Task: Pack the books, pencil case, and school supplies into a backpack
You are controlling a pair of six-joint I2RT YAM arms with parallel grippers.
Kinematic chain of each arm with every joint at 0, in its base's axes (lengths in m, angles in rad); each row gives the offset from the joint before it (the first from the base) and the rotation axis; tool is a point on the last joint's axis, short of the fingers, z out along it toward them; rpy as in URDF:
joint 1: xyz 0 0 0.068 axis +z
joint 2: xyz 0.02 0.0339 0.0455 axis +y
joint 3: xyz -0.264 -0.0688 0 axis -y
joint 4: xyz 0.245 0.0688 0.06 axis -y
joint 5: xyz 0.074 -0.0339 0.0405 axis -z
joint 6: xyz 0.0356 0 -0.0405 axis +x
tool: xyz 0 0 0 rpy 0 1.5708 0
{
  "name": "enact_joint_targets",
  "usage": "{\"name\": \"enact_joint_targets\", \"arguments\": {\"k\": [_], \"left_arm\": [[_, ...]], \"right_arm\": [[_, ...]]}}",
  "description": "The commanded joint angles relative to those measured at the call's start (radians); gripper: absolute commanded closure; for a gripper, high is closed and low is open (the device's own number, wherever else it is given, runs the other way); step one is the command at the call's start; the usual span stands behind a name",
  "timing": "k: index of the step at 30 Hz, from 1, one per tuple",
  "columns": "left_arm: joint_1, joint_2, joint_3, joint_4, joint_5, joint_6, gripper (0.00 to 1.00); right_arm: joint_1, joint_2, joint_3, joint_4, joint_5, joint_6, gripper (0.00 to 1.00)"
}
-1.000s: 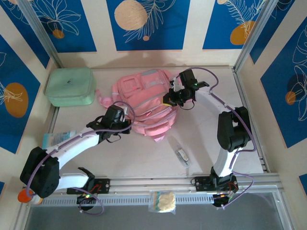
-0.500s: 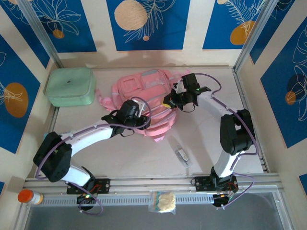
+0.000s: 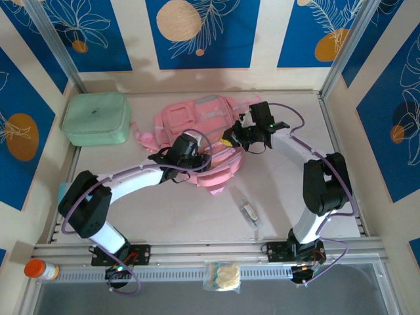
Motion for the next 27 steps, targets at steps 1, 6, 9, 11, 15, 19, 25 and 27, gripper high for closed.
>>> {"name": "enact_joint_targets", "arguments": {"k": [1,6,9,11,15,19,25,27], "left_arm": [[-0.011,0.016,0.048,0.074,-0.057,-0.064,0.45],[-0.029,0.039,0.063,0.122,-0.079,-0.086,0.5],[-0.046,0.042,0.071,0.135,-0.092,-0.066,0.59],[-0.046,0.049,0.094,0.093,-0.12,-0.071,0.61],[-0.046,0.052,0.102,0.062,-0.15,-0.057,0.73],[-0.045,0.053,0.117,0.013,-0.17,-0.043,0.84],[-0.041,0.074,0.138,-0.053,-0.161,-0.03,0.79],[-0.041,0.075,0.124,-0.046,-0.158,-0.036,0.82]], "right_arm": [[0.028,-0.046,0.0,0.073,-0.057,0.039,1.0],[0.032,-0.039,0.0,0.083,-0.057,0.049,1.0],[0.035,-0.039,-0.003,0.084,-0.054,0.048,1.0],[0.036,-0.037,0.0,0.08,-0.053,0.044,1.0],[0.035,-0.036,-0.004,0.086,-0.064,0.044,1.0],[0.035,-0.041,-0.002,0.079,-0.063,0.034,1.0],[0.031,-0.041,0.009,0.072,-0.069,0.028,1.0],[0.03,-0.043,0.012,0.066,-0.066,0.023,1.0]]}}
